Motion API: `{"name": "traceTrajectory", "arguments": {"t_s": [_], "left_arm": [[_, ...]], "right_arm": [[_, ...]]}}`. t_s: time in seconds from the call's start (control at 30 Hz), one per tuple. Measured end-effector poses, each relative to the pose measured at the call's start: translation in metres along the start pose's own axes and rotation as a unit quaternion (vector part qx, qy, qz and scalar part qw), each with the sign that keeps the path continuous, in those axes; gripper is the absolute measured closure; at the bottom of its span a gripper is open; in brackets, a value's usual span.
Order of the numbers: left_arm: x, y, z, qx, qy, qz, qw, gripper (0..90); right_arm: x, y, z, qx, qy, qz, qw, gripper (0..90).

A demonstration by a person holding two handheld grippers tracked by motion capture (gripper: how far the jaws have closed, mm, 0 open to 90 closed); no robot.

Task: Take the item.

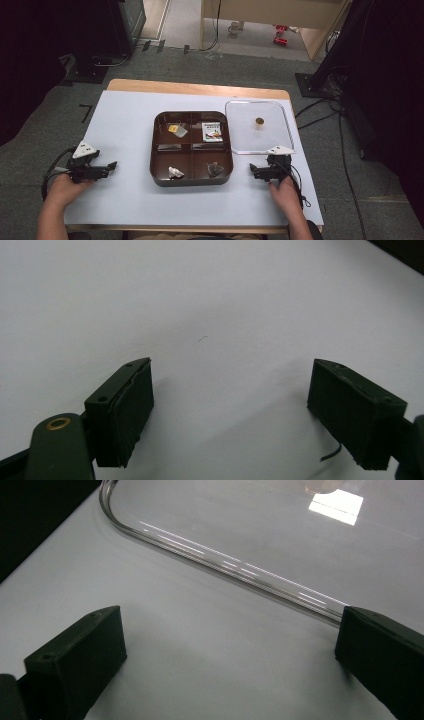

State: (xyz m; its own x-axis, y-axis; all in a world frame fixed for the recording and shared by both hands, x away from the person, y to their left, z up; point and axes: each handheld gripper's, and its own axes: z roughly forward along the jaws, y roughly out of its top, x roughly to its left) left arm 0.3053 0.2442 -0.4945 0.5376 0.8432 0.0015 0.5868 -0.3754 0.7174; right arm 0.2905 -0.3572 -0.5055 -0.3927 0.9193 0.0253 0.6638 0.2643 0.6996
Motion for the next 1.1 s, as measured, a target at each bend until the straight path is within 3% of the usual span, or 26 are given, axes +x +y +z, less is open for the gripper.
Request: {"name": "traceTrajectory", "arguments": {"t_s": [0.7,0.83,1.1], "left_arm": [[-0.0003,0.0002,0.0,0.0,0.001,-0.001,1.0,18.2],[-0.0039,0.0016,0.0013,0.0,0.016,-0.021,0.9996,18.3],[-0.0043,0.0036,0.0014,0.005,0.02,-0.029,0.9994,19.1]], "right_arm": [[0.0,0.0,0.0,0.0,0.0,0.0,1.0,0.0],[0.0,0.0,0.0,0.0,0.0,0.0,1.0,0.0],[0.0,0.0,0.0,0.0,0.0,0.0,1.0,0.0]]}}
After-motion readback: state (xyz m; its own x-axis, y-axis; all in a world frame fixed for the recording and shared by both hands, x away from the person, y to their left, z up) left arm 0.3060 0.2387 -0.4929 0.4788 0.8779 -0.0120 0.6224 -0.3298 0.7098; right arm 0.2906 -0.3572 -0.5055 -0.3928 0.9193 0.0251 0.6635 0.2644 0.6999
